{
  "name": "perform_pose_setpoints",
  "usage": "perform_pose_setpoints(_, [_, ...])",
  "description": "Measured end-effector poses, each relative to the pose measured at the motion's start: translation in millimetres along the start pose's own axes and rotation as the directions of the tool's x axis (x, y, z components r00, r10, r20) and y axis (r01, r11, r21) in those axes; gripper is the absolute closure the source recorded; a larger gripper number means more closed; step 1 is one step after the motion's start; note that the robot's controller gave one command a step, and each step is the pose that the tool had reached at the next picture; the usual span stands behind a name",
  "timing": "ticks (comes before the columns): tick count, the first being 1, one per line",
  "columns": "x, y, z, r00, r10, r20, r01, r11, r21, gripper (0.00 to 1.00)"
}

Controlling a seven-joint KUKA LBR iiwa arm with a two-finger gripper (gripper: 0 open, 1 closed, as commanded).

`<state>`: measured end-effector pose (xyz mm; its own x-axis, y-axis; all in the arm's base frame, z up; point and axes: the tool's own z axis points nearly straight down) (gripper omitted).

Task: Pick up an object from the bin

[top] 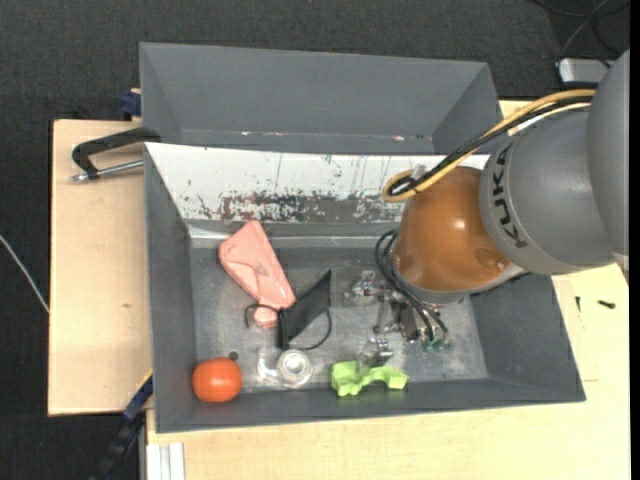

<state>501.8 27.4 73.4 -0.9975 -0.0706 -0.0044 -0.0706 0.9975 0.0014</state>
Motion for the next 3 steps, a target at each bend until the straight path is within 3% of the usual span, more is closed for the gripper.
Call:
perform_pose_setpoints(1, [0.0, 26.6, -0.8, 0.758, -0.652, -0.002, 0.652, 0.758, 0.004, 1.00])
perform_pose_setpoints(2, [0.0, 26.6, -0.8, 0.759, -0.651, -0.002, 0.651, 0.759, 0.004, 1.00])
perform_pose_setpoints(3, [-0.1, 30.0, -49.1, 0.761, -0.649, -0.004, 0.649, 0.761, -0.004, 1.00])
